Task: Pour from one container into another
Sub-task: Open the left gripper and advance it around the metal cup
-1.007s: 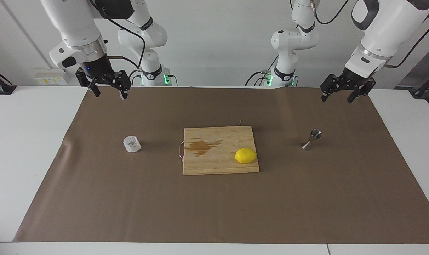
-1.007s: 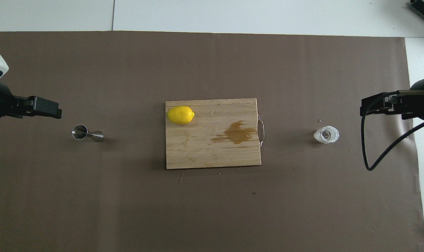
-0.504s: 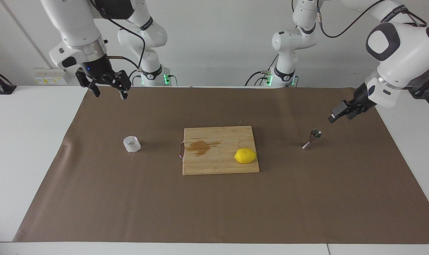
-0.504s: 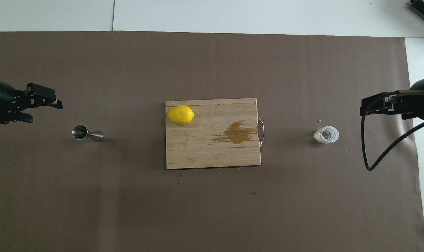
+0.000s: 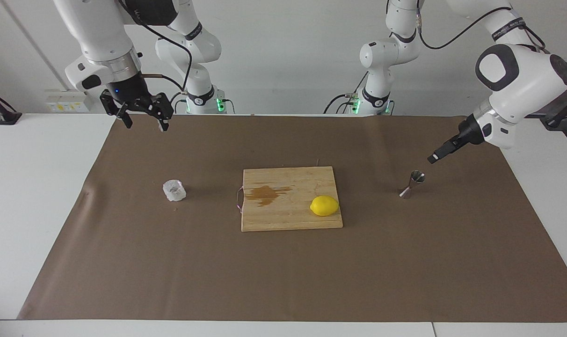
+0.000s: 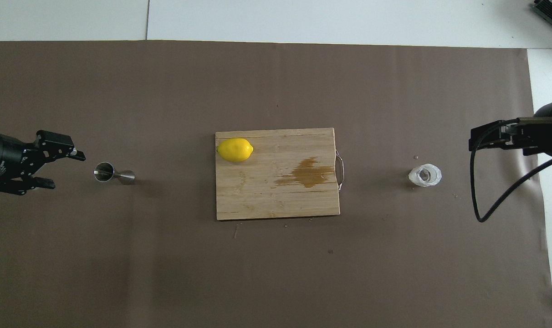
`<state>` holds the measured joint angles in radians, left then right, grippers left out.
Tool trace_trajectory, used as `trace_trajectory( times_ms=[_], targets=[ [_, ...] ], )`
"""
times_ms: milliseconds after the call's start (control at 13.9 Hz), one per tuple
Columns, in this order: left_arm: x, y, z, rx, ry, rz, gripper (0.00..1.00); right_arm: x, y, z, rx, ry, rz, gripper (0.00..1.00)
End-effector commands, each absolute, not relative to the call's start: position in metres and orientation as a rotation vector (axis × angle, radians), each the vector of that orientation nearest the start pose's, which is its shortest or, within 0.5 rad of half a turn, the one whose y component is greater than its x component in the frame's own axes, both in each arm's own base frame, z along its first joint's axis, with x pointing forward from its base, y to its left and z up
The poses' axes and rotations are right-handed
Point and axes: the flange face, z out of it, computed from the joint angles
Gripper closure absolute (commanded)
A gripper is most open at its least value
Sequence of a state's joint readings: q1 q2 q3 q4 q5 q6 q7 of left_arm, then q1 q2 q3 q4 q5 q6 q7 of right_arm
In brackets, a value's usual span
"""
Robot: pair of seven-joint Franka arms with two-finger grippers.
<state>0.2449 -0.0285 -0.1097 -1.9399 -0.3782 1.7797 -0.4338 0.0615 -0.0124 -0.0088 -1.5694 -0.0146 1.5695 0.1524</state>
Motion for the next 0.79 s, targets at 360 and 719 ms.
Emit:
trace_trajectory(
  times_ms=[360, 719],
  targets=[
    [0.508, 0.056, 0.456, -2.761, -2.286, 0.583, 0.0, 0.545, 0.026, 0.632, -3.146, 0.174, -0.016, 0.0],
    [0.494, 0.064, 0.415, -2.48, -2.693, 0.76, 0.0, 0.545, 0.026, 0.632, -3.146, 0.174, -0.016, 0.0]
  ],
)
